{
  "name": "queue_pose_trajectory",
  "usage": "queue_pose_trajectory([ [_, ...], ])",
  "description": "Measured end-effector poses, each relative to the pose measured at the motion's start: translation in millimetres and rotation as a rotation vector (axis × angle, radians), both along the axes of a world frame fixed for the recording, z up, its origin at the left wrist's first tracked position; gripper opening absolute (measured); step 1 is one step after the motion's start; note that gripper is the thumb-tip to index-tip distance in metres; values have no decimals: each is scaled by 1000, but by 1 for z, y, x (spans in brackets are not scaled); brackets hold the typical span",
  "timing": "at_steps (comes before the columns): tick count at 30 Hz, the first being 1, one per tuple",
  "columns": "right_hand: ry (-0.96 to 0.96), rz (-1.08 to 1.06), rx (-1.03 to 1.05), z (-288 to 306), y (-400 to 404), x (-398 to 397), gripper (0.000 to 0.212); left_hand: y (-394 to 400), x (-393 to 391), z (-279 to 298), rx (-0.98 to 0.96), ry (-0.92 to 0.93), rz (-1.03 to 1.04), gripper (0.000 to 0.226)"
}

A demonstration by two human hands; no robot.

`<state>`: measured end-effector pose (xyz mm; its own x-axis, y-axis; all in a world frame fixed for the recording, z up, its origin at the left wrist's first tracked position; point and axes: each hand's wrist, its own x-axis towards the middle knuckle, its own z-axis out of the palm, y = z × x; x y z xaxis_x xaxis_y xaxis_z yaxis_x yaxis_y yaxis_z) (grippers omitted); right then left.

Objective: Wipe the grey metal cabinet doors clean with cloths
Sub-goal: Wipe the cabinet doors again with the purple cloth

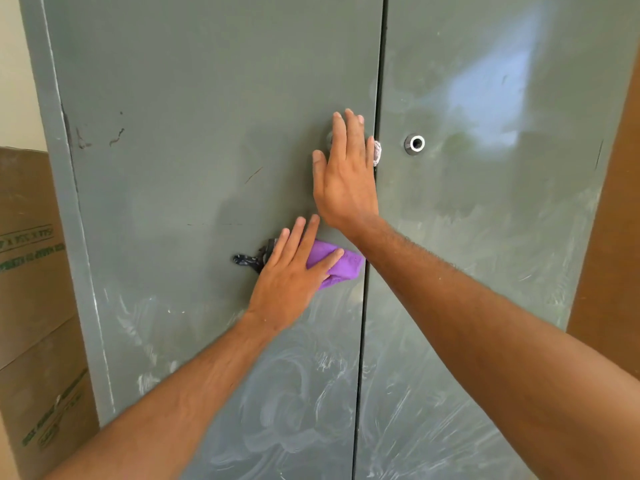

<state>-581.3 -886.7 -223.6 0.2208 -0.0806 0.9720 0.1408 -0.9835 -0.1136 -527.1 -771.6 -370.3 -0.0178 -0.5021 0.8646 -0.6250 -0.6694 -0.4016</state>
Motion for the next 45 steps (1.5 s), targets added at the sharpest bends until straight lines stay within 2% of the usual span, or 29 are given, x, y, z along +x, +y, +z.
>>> queue_pose_trajectory([
  [2, 33, 0, -31, 0, -5, -4, 59, 5, -1, 13, -118, 26, 22, 49],
  [4, 66, -4, -55, 2, -10, -8, 59, -14, -18, 23, -382, 196, 32, 51],
  [5, 78, -11, -66, 3, -12, -10, 59, -28, -29, 23, -428, 264, 28, 52],
  [7, 94, -38, -94, 3, -15, -14, 60, -50, -37, 3, -313, 256, 8, 58],
  [10, 123, -62, -141, 3, -15, -18, 60, -33, -17, -12, -100, 100, 21, 62],
  [12, 101, -79, -139, 0, -12, -16, 61, -20, -9, 2, -174, 78, 48, 55],
  [15, 68, -90, -89, -4, -6, -10, 63, -37, -29, 13, -383, 259, 77, 50],
  [17, 62, -123, -88, -6, -4, -10, 64, -53, -35, -2, -273, 238, 35, 48],
  [20, 55, -157, -107, -7, -5, -10, 64, -47, -19, -26, -72, 116, -32, 63],
  [24, 43, -161, -88, -13, -5, -9, 63, -45, -23, -15, -233, 89, -68, 43],
  [27, 45, -164, -101, -18, -9, -10, 63, -42, -26, -5, -264, -3, -109, 25],
  [30, 90, -120, -107, -27, -19, -19, 69, -32, -27, 10, -360, 142, -238, 24],
  [33, 135, 26, 26, -40, -28, -31, 67, -30, -37, 33, -465, 261, -428, 23],
  [38, -222, 186, 314, -33, -26, -45, 47, -32, -50, 93, -517, 128, -576, 19],
  [40, -261, 279, 465, -27, -16, -51, 48, -36, -54, 117, -571, 137, -614, 19],
  [43, -199, 429, 665, -28, 0, -58, 48, -47, -64, 139, -697, 376, -722, 19],
  [45, -191, 578, 842, -27, 4, -59, 43, -52, -68, 146, -649, 565, -834, 14],
])
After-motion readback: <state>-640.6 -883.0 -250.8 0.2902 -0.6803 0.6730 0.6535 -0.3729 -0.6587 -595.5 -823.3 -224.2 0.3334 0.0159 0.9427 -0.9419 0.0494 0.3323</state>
